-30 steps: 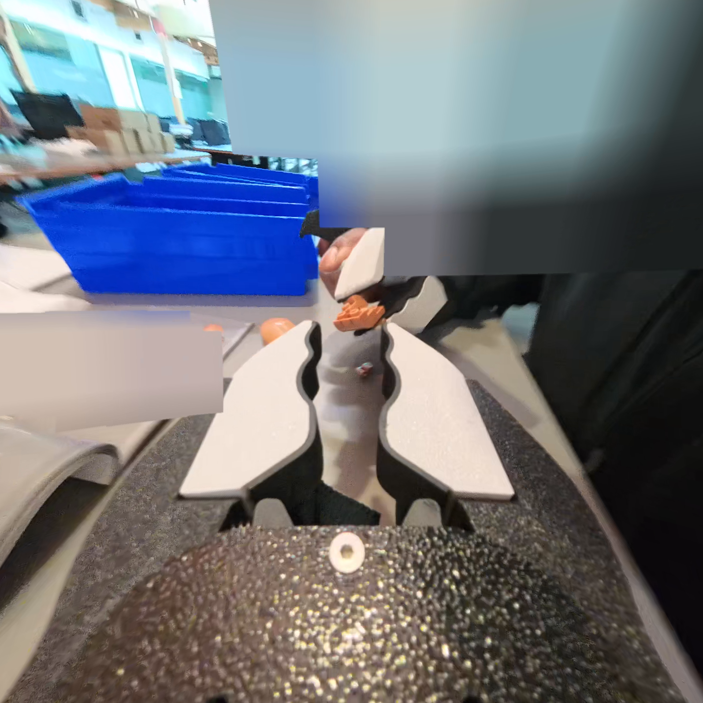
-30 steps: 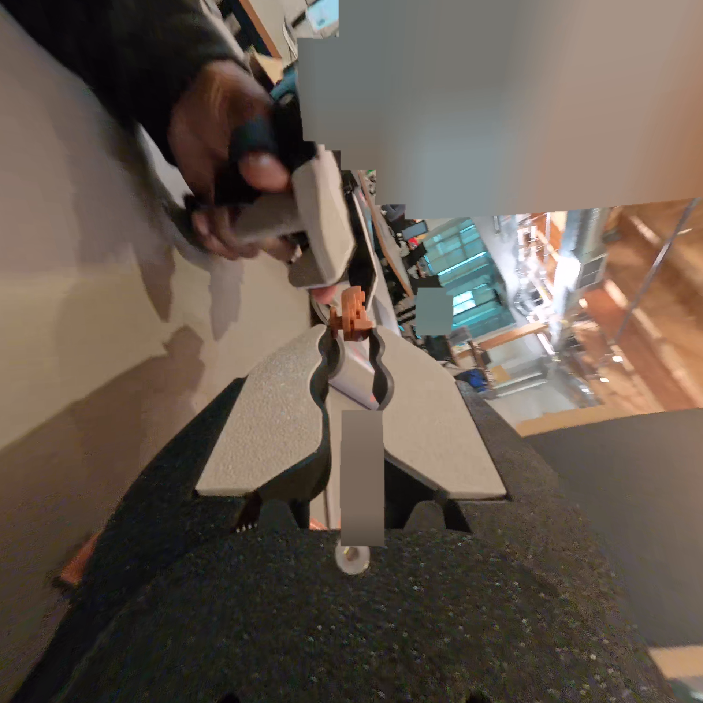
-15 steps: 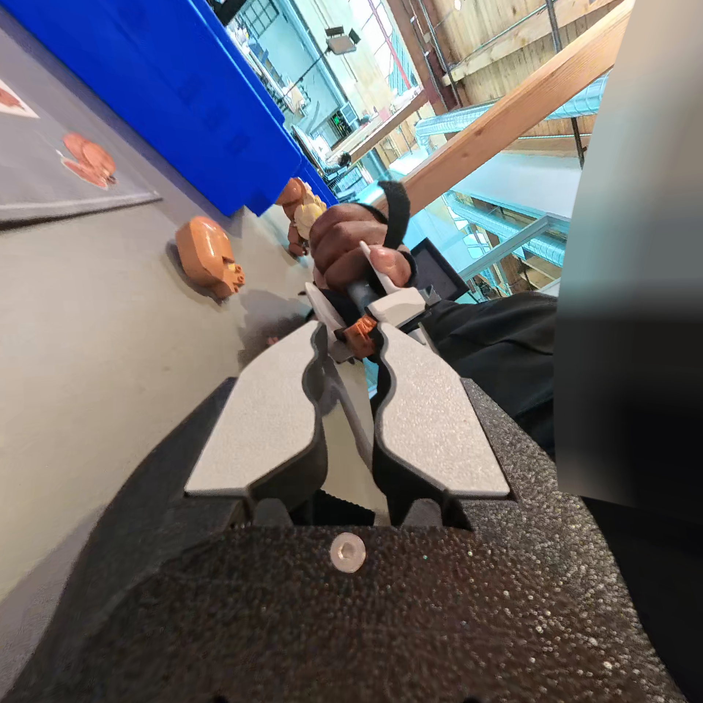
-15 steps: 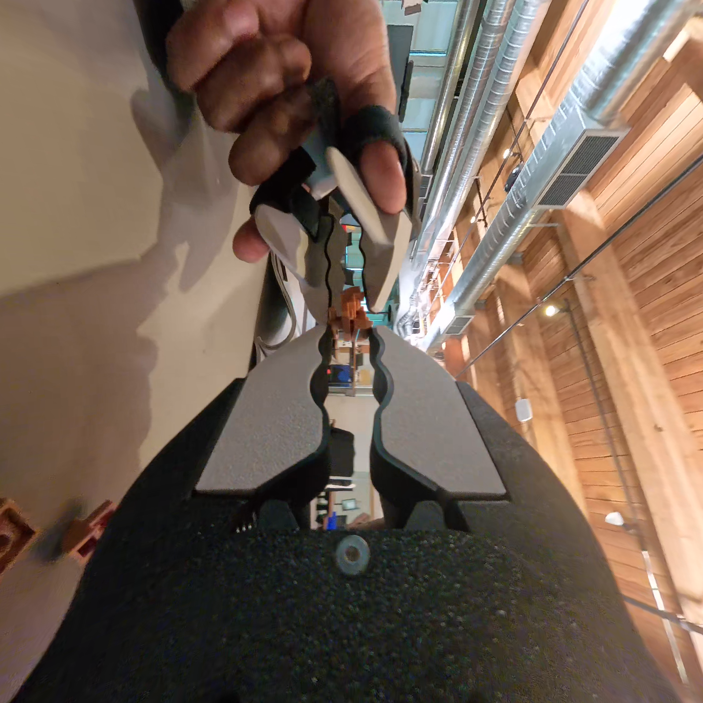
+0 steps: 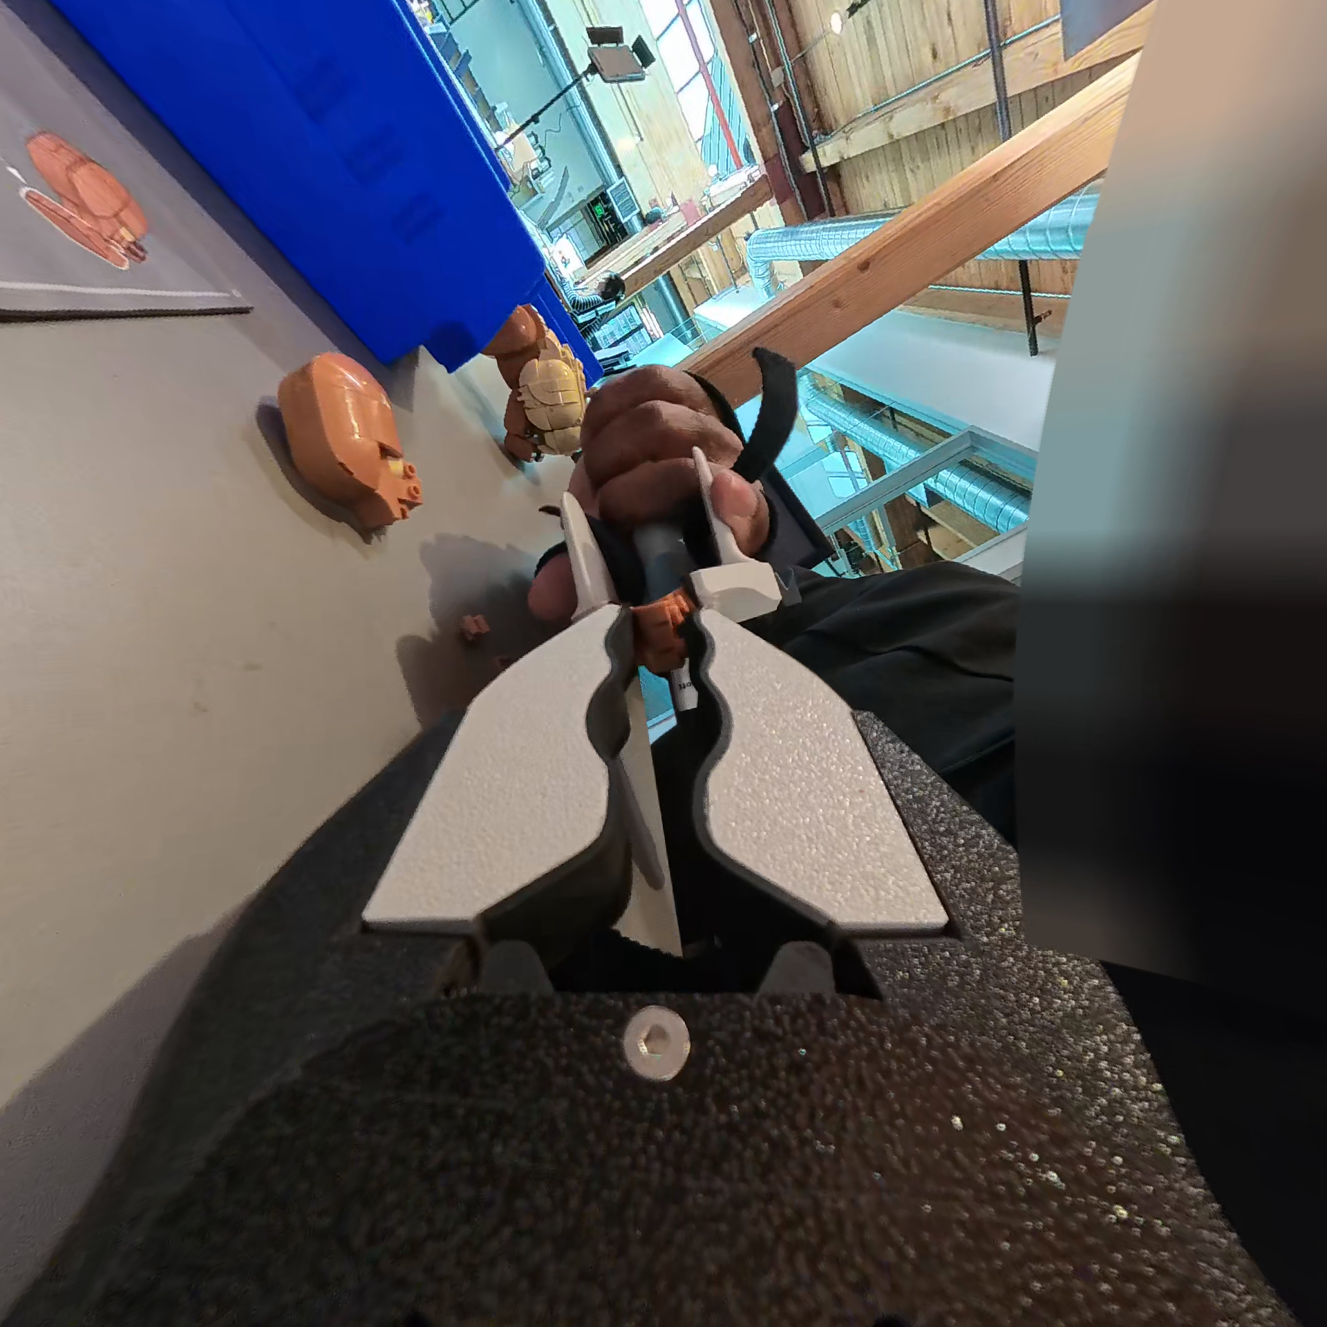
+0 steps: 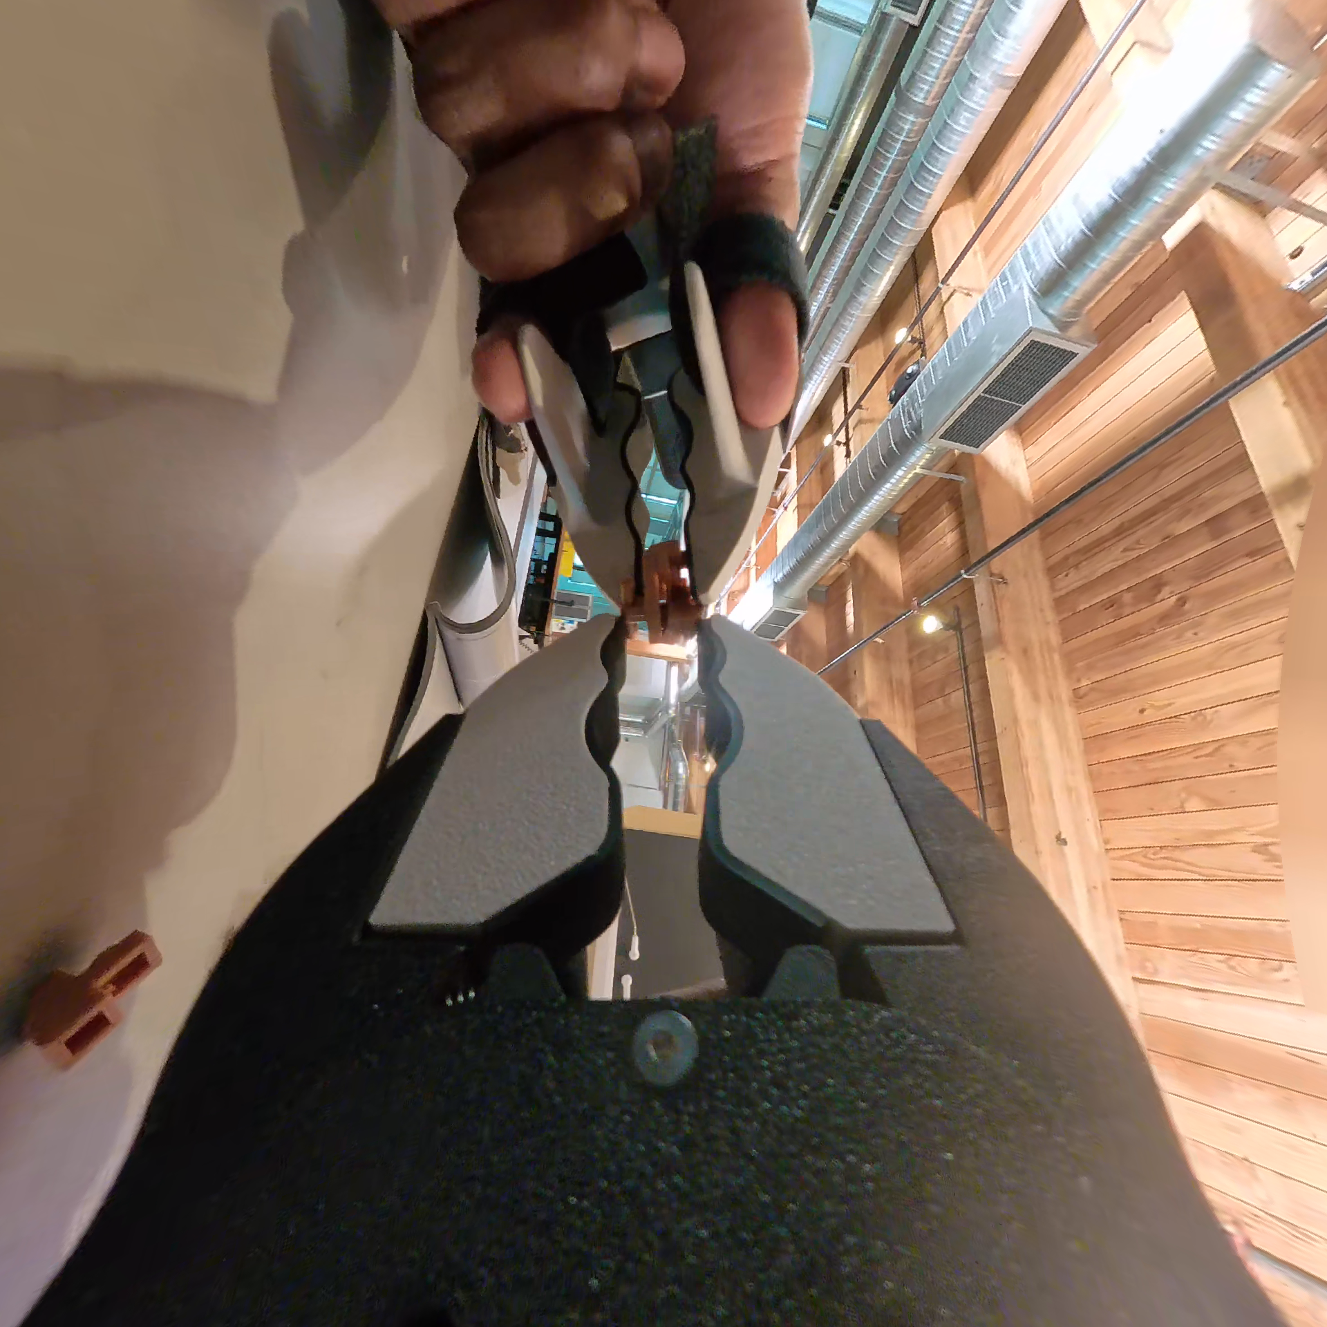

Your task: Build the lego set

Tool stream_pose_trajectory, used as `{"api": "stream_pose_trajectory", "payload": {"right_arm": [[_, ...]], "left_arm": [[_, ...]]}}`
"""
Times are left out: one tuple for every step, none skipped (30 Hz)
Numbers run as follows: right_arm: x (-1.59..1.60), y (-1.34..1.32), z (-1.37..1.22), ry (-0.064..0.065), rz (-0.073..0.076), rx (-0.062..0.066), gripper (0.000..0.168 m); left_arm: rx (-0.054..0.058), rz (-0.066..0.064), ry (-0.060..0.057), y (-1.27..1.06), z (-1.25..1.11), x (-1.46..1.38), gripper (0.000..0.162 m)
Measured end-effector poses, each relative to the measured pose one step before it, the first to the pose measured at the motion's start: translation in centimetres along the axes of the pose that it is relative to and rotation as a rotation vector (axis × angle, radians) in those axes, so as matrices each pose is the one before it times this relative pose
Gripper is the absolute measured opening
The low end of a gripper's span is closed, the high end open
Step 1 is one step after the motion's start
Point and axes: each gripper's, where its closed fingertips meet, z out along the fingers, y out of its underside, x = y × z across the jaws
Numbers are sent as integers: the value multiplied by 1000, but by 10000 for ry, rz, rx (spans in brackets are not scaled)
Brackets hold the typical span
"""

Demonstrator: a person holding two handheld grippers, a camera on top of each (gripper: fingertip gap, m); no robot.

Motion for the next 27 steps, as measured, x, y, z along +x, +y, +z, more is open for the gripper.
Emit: {"api": "stream_pose_trajectory", "payload": {"right_arm": [[17, 11, -1, 43, -103, -10, 19], [10, 2, 13, 36, -76, -13, 19], [-15, 10, 7, 11, -64, -3, 19], [-36, 13, 11, -4, -73, -13, 19], [-36, -5, -3, 16, -81, 5, 19], [13, -12, 1, 31, -54, 19, 19], [4, 29, 15, 4, -36, -14, 19], [11, -7, 1, -4, -20, -1, 19], [-12, 16, 5, -14, -31, 2, 19], [-19, 20, 7, -8, -53, -6, 19], [-12, 48, 9, -3, -31, -15, 19], [14, 21, 5, 9, -13, 0, 19], [35, 6, -10, 9, 16, 16, 19], [21, -7, 0, 8, 27, 10, 20], [45, -11, 3, 45, 44, 19, 20], [96, -4, 8, 68, 119, 7, 20], [65, -23, -4, 38, 145, 6, 20], [91, -20, 7, 34, 147, -4, 21], [65, 1, 7, 10, 140, 8, 21], [8, 19, 9, -50, 176, 9, 21], [53, 85, 6, -26, 232, -25, 22], [77, 70, -7, -36, 214, -19, 22], [54, 60, -33, -43, 191, 5, 22], [41, 89, -19, -34, 178, -4, 22], [25, 89, -23, -44, 170, -8, 22], [20, 95, -9, -48, 183, -18, 22], [6, 167, 11, -60, 202, -52, 22]], "left_arm": [[20, -30, 19, -7, -3, 13, 14], [21, -15, 11, -11, 6, 12, 13], [0, -8, -9, 11, -8, -10, 13], [-4, -10, -40, 5, 3, -58, 13], [-13, 7, -38, 18, -1, -43, 13], [-13, 35, -22, 27, 2, -2, 13], [12, 47, -32, -16, 8, -5, 13], [2, 38, -18, 2, -1, 11, 13], [-1, 28, -26, -2, 2, -21, 12], [10, 27, -39, -9, 11, -21, 12], [28, 50, -50, -38, 18, -30, 12], [15, 55, -25, -20, 22, -3, 12], [2, 30, 10, 1, 5, 40, 13], [-1, 26, 6, -3, 2, 21, 13], [-10, 52, 22, 0, 5, 53, 13], [7, 109, 30, -31, 2, 102, 13], [-1, 139, 7, -21, 13, 73, 13], [8, 152, 6, -35, -1, 76, 12], [5, 133, 20, -27, 16, 86, 12], [-4, 118, -23, -18, 8, 17, 12], [11, 172, -15, -46, 23, 44, 12], [0, 189, -12, -41, 32, 68, 12], [-13, 174, -13, -4, 49, 67, 12], [-8, 182, -25, -15, 38, 46, 12], [-9, 181, -43, -11, 35, 16, 12], [11, 150, -40, -44, 19, 2, 12], [16, 123, -24, -55, 13, 14, 12]]}}
